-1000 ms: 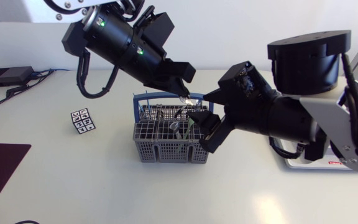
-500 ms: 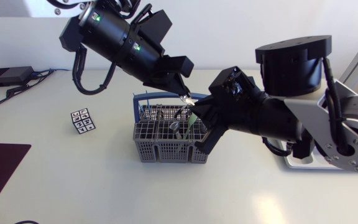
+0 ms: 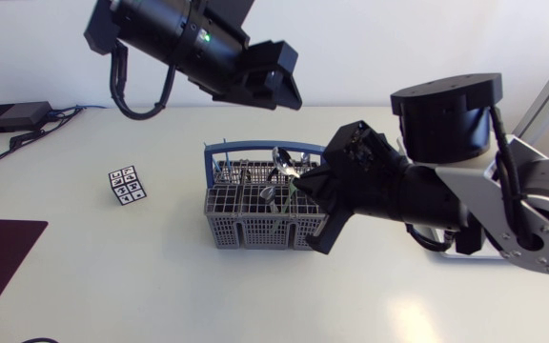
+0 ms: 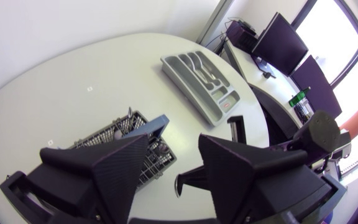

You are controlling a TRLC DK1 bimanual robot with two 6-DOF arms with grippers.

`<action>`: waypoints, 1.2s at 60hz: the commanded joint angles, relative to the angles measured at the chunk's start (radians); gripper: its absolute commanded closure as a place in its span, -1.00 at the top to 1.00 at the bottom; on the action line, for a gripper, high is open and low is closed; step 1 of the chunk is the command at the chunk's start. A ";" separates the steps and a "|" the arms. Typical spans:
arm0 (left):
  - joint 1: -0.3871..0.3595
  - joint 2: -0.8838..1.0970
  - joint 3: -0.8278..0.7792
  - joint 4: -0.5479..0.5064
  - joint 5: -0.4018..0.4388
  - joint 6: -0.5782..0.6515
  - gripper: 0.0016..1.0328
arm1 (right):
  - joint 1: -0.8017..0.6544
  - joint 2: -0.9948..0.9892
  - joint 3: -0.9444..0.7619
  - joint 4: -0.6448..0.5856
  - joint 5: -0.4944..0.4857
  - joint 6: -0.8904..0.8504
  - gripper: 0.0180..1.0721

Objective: Transfer all utensils from the basket to the drawer tray.

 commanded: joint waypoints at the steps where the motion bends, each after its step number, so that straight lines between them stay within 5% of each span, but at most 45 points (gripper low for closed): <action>1: 0.023 -0.012 0.049 0.020 0.009 -0.046 0.51 | -0.045 -0.044 -0.042 -0.037 -0.029 -0.033 -0.89; 20: 0.020 -0.046 -0.061 0.020 -0.102 0.064 0.51 | -0.452 -0.148 -0.065 -0.229 -0.331 -0.202 -0.89; 41: 0.015 -0.149 -0.270 0.044 -0.180 0.181 0.51 | -1.018 0.043 0.004 -0.496 -0.632 -0.728 -0.89; 54: -0.005 -0.184 -0.376 0.072 -0.209 0.231 0.51 | -1.280 0.372 0.177 -0.703 -0.639 -1.170 -0.89; 72: -0.034 -0.201 -0.451 0.083 -0.244 0.271 0.51 | -1.438 0.660 0.363 -0.703 -0.475 -1.535 -0.88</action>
